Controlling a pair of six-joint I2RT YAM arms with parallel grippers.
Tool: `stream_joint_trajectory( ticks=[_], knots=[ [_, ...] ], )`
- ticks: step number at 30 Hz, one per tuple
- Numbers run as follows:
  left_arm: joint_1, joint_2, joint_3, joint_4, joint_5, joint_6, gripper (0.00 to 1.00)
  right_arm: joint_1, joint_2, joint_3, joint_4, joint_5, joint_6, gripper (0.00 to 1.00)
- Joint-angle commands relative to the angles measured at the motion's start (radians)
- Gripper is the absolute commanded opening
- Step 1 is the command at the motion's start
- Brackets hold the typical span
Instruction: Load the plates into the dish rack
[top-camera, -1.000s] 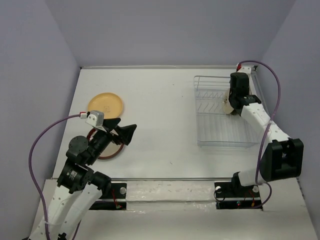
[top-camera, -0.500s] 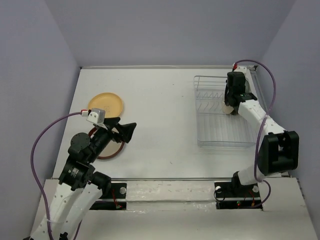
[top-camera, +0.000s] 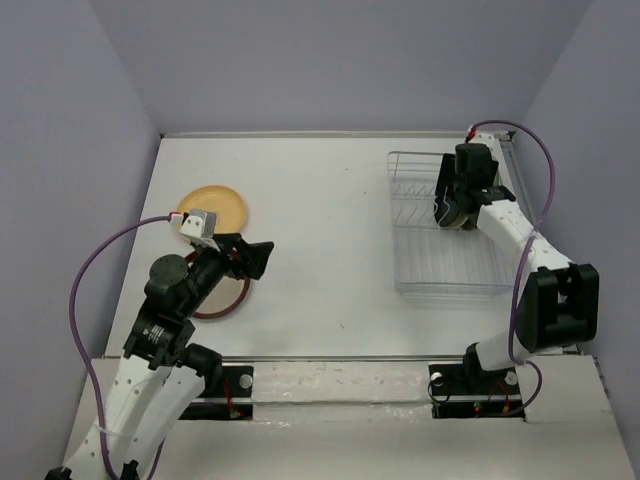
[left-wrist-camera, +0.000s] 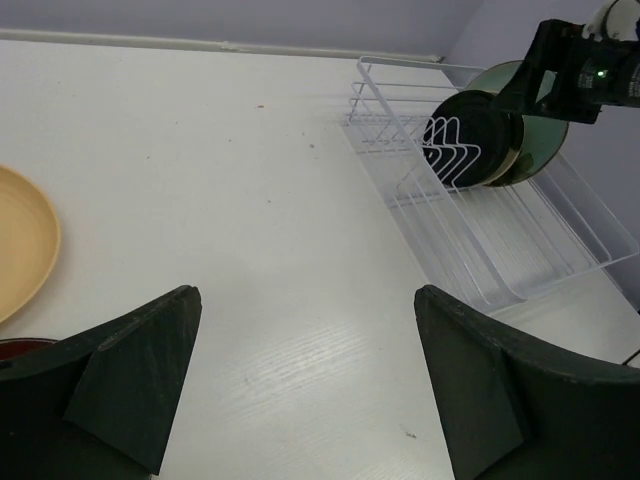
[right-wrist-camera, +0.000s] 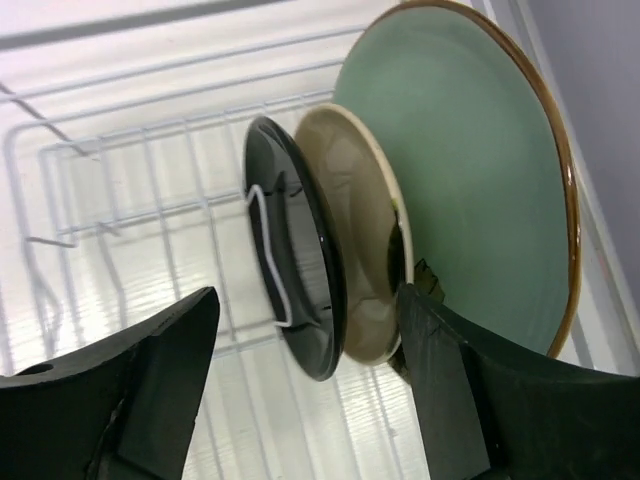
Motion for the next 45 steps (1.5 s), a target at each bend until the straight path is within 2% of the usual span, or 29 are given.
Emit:
stream_joint_trajectory(
  ticks=[1, 3, 6, 9, 12, 16, 20, 24, 27, 30, 36, 42, 45],
  knots=[
    [0.041, 0.033, -0.001, 0.027, 0.012, 0.012, 0.99, 0.0, -0.144, 0.016, 0.022, -0.17, 0.098, 0.78],
    [0.058, 0.06, -0.002, 0.026, 0.012, 0.011, 0.99, 0.0, -0.192, -0.033, 0.033, -0.236, 0.156, 0.79],
    [0.096, 0.112, 0.004, 0.026, 0.011, 0.001, 0.99, 0.067, -0.296, -0.128, 0.128, -0.376, 0.224, 0.79],
    [0.136, 0.177, 0.007, 0.035, 0.014, -0.022, 0.99, 0.173, -0.365, -0.284, 0.266, -0.439, 0.284, 0.79],
    [0.179, 0.23, 0.005, 0.042, 0.032, -0.045, 0.99, 0.267, -0.393, -0.355, 0.364, -0.512, 0.327, 0.79],
    [0.213, 0.283, 0.025, 0.071, 0.067, -0.114, 0.99, 0.299, -0.398, -0.426, 0.514, -0.756, 0.358, 0.79],
    [0.233, 0.37, 0.059, 0.125, -0.003, -0.178, 0.99, 0.321, -0.407, -0.495, 0.611, -0.808, 0.362, 0.79],
    [0.354, 0.557, 0.094, 0.2, 0.1, -0.261, 0.96, 0.321, -0.412, -0.51, 0.668, -0.882, 0.405, 0.79],
    [0.466, 0.625, 0.104, 0.213, 0.045, -0.272, 0.91, 0.321, -0.422, -0.527, 0.702, -0.913, 0.425, 0.79],
    [0.524, 0.694, 0.11, 0.211, -0.11, -0.263, 0.86, 0.321, -0.453, -0.567, 0.708, -0.873, 0.422, 0.78],
    [0.561, 0.847, 0.182, 0.171, -0.342, -0.223, 0.84, 0.321, -0.433, -0.556, 0.716, -0.928, 0.436, 0.77],
    [0.584, 1.034, 0.275, 0.141, -0.448, -0.134, 0.83, 0.321, -0.418, -0.553, 0.713, -0.942, 0.431, 0.76],
    [0.612, 1.106, 0.303, 0.147, -0.457, -0.126, 0.83, 0.321, -0.422, -0.552, 0.705, -0.944, 0.425, 0.76]
  ],
)
